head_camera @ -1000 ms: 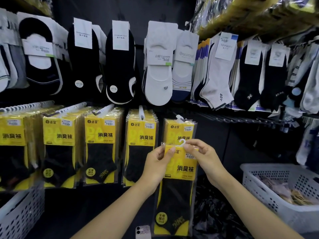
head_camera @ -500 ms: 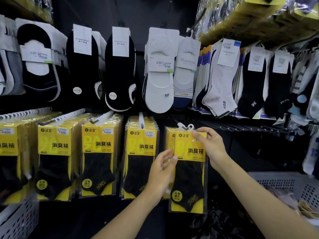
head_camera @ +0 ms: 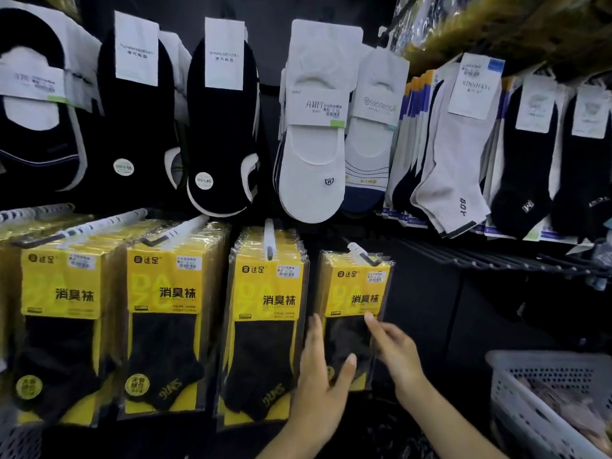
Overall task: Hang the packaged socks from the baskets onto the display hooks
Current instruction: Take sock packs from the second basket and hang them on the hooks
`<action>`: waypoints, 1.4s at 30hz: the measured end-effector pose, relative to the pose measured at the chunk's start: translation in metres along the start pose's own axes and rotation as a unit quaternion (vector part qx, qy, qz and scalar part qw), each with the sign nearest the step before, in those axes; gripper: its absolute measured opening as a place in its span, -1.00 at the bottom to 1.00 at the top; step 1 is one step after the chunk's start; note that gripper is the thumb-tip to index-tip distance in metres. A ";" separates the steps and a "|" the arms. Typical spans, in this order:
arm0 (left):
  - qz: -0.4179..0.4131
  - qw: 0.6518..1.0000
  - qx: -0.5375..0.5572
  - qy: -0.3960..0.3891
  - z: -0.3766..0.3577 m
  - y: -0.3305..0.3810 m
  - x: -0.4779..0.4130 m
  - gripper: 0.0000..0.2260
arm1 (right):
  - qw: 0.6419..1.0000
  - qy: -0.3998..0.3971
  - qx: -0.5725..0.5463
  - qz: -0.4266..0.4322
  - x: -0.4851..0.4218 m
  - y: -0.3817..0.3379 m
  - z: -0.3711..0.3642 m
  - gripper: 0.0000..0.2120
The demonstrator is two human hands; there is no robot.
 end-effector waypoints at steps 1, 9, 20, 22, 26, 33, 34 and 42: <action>0.009 1.000 0.001 0.004 -0.002 -0.006 -0.008 -0.30 | 1.000 0.003 0.002 -0.007 -0.006 0.008 -0.002 -0.68; 0.112 0.987 0.101 0.047 -0.005 -0.043 -0.097 -0.33 | 0.997 0.051 -0.018 -0.061 -0.080 0.026 -0.036 -0.58; 0.129 0.987 0.088 0.035 -0.005 -0.072 -0.113 -0.34 | 0.996 0.038 -0.011 -0.075 -0.096 0.032 -0.042 -0.59; 0.115 0.992 0.055 0.011 -0.008 -0.069 -0.085 -0.38 | 0.998 0.036 0.017 -0.043 -0.067 0.023 -0.028 -0.62; 0.065 0.994 0.005 -0.086 -0.006 -0.052 -0.006 -0.48 | 0.997 -0.022 0.063 -0.032 0.012 0.017 -0.009 -0.66; 0.091 0.948 -0.183 -0.244 0.044 -0.102 0.169 -0.57 | 0.957 -0.176 0.153 -0.173 0.180 0.105 -0.022 -0.75; 0.118 0.939 -0.199 -0.254 0.055 -0.120 0.197 -0.56 | 0.944 -0.196 0.168 -0.207 0.205 0.131 -0.027 -0.76; 0.355 0.898 -0.222 -0.137 0.151 -0.248 0.395 -0.56 | 0.822 -0.279 0.289 -0.403 0.369 0.328 -0.048 -0.56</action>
Point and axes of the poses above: each hand's wrist, its own x-axis away from the middle knuckle, its own z-axis out of the back of the hand, y = z × x, the point moved 10 cm from there along -x, towards the middle knuckle
